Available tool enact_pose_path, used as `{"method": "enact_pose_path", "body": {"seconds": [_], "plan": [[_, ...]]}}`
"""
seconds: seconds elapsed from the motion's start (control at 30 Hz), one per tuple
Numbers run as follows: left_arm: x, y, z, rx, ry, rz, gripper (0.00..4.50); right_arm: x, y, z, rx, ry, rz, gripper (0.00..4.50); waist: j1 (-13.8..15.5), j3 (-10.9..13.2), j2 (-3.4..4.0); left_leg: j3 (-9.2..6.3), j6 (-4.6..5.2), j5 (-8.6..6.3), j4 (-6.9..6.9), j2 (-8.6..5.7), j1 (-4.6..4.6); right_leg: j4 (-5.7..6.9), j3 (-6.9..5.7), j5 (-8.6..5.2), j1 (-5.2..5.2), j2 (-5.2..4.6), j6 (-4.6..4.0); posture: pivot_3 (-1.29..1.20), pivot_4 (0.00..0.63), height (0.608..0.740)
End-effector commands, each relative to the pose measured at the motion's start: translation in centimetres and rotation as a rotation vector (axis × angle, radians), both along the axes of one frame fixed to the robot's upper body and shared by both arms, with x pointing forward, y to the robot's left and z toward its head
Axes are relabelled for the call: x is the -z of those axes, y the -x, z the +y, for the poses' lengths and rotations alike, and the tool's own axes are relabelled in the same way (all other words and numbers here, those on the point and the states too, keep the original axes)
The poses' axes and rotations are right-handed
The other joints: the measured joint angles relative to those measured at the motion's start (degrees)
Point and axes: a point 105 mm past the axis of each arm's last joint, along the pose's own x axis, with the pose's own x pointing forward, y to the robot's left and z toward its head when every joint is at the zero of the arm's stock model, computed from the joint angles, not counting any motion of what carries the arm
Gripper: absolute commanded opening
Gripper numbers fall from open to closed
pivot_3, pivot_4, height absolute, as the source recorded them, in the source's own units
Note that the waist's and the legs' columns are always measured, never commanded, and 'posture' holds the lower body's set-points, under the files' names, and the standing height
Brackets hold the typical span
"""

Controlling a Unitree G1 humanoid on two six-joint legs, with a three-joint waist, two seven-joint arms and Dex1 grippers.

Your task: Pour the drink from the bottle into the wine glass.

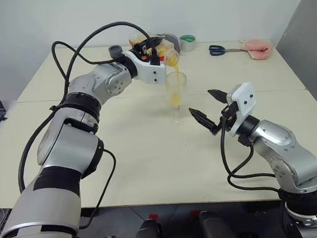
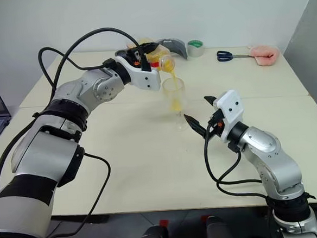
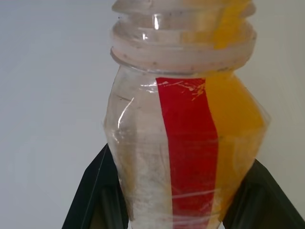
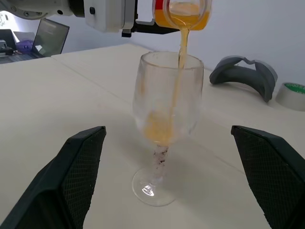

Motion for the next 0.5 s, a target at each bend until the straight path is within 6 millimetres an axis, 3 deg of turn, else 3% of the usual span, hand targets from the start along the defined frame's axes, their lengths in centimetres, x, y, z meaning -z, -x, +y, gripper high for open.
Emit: {"method": "enact_pose_path", "body": {"seconds": [0.03, 0.5], "plan": [[-3.3, 0.5, -0.3, 0.017, 0.017, -0.095, 1.88, -1.4, 0.9, 0.1, -0.028, -0.046, -0.062, 4.50, 0.0, 0.0, 0.00, 0.00, 0.00, 0.00, 0.01, 0.00, 0.00, 0.00, 0.00, 0.00, 0.00, 0.00, 0.00, 0.00, 0.150, 0.740], [-4.1, 0.5, 0.1, -0.001, -0.001, -0.127, 1.88, -3.2, 1.9, 0.1, -0.070, -0.126, -0.137, 4.50, 0.0, 0.0, 0.00, 0.00, 0.00, 0.00, 0.15, 0.00, 0.00, 0.16, 0.01, 0.00, 0.00, 0.00, 0.01, 0.00, 0.150, 0.740]]}}
